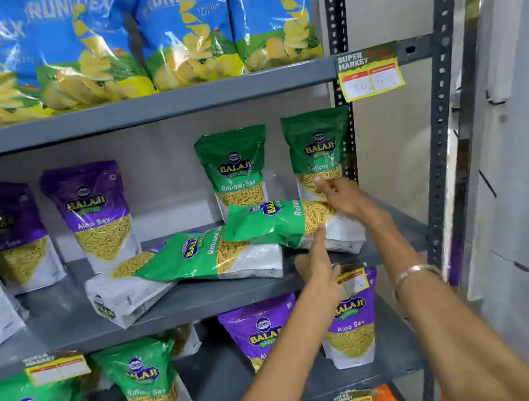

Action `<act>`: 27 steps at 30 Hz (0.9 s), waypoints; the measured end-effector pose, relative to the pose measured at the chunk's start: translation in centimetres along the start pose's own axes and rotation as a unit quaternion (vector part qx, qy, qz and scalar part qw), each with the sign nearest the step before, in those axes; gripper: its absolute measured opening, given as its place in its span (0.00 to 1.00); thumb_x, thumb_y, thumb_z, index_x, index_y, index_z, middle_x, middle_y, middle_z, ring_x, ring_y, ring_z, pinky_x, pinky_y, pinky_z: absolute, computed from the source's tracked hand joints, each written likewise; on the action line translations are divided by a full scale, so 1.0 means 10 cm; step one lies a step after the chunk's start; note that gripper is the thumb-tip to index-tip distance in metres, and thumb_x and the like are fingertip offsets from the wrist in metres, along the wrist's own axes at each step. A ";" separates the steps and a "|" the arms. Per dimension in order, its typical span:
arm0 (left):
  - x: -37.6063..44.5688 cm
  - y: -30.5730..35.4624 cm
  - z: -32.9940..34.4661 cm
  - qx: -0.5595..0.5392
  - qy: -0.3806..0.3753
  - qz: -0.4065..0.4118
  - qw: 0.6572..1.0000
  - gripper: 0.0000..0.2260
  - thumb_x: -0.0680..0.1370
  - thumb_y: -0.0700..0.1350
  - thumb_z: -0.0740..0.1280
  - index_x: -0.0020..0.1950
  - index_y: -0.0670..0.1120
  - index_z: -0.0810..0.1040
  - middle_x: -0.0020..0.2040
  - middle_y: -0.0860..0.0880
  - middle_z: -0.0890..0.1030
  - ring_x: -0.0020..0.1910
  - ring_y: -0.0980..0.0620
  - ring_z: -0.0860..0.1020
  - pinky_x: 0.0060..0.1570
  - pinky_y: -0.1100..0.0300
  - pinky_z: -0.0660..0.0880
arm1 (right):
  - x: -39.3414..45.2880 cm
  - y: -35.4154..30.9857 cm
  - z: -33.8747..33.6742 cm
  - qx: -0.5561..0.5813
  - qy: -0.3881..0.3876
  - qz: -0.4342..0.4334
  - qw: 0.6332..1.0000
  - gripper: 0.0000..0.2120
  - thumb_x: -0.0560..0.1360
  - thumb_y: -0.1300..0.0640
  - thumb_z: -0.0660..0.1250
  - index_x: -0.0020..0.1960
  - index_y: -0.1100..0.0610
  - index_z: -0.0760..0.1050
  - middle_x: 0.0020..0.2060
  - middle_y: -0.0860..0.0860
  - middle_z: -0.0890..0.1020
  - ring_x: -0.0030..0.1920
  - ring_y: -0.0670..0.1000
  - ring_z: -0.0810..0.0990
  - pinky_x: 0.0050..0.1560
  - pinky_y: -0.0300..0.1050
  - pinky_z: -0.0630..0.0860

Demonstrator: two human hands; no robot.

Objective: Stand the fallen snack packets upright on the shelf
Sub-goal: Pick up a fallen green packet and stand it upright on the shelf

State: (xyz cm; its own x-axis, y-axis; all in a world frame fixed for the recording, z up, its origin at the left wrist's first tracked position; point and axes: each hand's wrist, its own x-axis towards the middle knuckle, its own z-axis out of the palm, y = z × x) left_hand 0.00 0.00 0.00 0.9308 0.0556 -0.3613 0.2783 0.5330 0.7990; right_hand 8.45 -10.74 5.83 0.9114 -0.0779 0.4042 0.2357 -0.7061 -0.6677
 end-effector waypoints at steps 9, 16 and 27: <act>0.47 -0.20 0.10 0.036 0.022 0.080 0.996 0.38 0.58 0.53 0.82 0.63 0.44 0.74 0.61 0.43 0.83 0.57 0.44 0.82 0.56 0.49 0.82 | 0.49 0.42 0.14 -0.019 -0.251 0.100 0.963 0.63 0.60 0.13 0.42 0.79 0.56 0.62 0.79 0.55 0.65 0.79 0.58 0.63 0.79 0.60 0.58; -0.08 -0.17 -0.28 0.117 -0.001 0.232 0.966 0.19 0.69 0.50 0.71 0.59 0.48 0.78 0.53 0.49 0.86 0.52 0.48 0.83 0.54 0.51 0.81 | -0.38 0.11 -0.17 0.052 -0.210 0.052 0.975 0.39 0.80 0.31 0.47 0.75 0.61 0.66 0.73 0.56 0.72 0.73 0.56 0.71 0.76 0.47 0.62; -1.05 0.21 -1.18 0.146 -0.013 0.375 0.915 0.14 0.83 0.37 0.55 0.62 0.48 0.76 0.50 0.59 0.79 0.46 0.68 0.77 0.48 0.79 0.70 | -2.03 -0.64 0.16 0.286 0.016 -0.060 0.956 0.38 0.67 0.21 0.53 0.62 0.49 0.63 0.49 0.34 0.78 0.47 0.26 0.78 0.47 0.22 0.71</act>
State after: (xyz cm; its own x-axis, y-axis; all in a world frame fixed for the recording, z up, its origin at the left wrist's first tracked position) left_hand -11.97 10.47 -0.16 0.8904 0.2914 0.3495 -0.3928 0.1043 0.9137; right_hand -10.97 -3.48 0.89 0.8573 -0.0492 0.5125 0.4926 -0.2112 -0.8442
